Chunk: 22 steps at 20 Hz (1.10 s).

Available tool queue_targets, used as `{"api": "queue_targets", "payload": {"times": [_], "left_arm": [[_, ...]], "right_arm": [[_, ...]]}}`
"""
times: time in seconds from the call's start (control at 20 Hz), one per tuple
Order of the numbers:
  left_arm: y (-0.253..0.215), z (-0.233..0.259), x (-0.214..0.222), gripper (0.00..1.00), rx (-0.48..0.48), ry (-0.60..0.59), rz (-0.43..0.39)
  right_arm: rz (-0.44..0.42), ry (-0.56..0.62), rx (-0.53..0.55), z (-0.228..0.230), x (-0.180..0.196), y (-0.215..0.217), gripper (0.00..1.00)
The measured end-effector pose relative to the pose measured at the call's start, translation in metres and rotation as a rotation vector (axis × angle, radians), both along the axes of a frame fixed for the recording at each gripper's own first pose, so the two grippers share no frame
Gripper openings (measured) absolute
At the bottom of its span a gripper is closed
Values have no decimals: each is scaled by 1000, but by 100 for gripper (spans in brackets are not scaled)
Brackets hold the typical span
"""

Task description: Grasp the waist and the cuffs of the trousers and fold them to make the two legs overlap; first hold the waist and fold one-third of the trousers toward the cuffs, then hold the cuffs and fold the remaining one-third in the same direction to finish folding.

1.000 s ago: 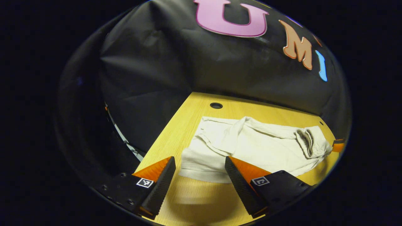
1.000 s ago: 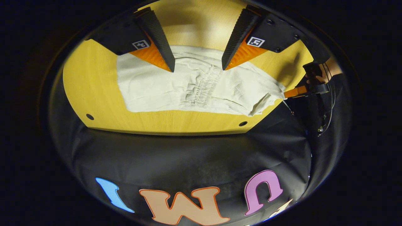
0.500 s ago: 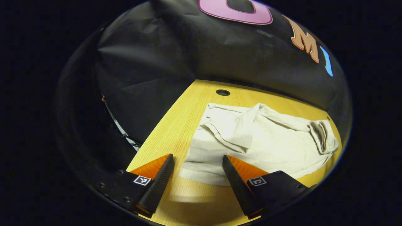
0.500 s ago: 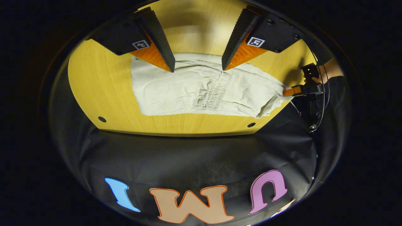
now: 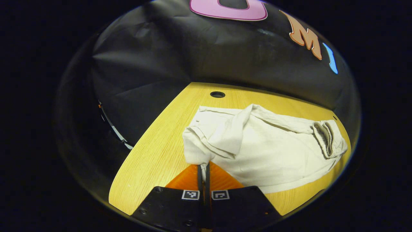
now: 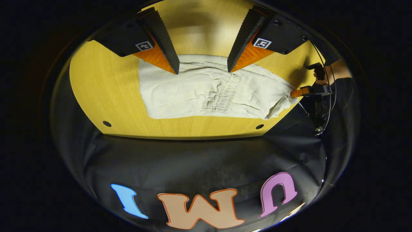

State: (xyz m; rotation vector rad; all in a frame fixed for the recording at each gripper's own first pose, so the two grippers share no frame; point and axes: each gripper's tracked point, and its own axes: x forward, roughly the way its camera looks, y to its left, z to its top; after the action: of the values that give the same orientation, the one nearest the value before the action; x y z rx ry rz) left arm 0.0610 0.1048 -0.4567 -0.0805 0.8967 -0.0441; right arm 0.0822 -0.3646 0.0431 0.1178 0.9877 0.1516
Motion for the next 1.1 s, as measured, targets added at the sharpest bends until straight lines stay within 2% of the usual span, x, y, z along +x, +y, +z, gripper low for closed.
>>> {"api": "queue_targets", "payload": {"times": [0.1,0.3,0.7,1.1], "left_arm": [[-7,8,7,0,-19,-2,11],[-26,53,30,0,-45,-96,14],[-102,129,59,0,-48,-206,-79],[-193,183,76,0,-98,-283,-156]], "right_arm": [[-16,-14,1,5,3,-11,97],[-44,-29,17,11,5,-34,96],[-56,-40,62,10,-1,-66,97],[-101,-53,85,18,-4,-124,96]]}}
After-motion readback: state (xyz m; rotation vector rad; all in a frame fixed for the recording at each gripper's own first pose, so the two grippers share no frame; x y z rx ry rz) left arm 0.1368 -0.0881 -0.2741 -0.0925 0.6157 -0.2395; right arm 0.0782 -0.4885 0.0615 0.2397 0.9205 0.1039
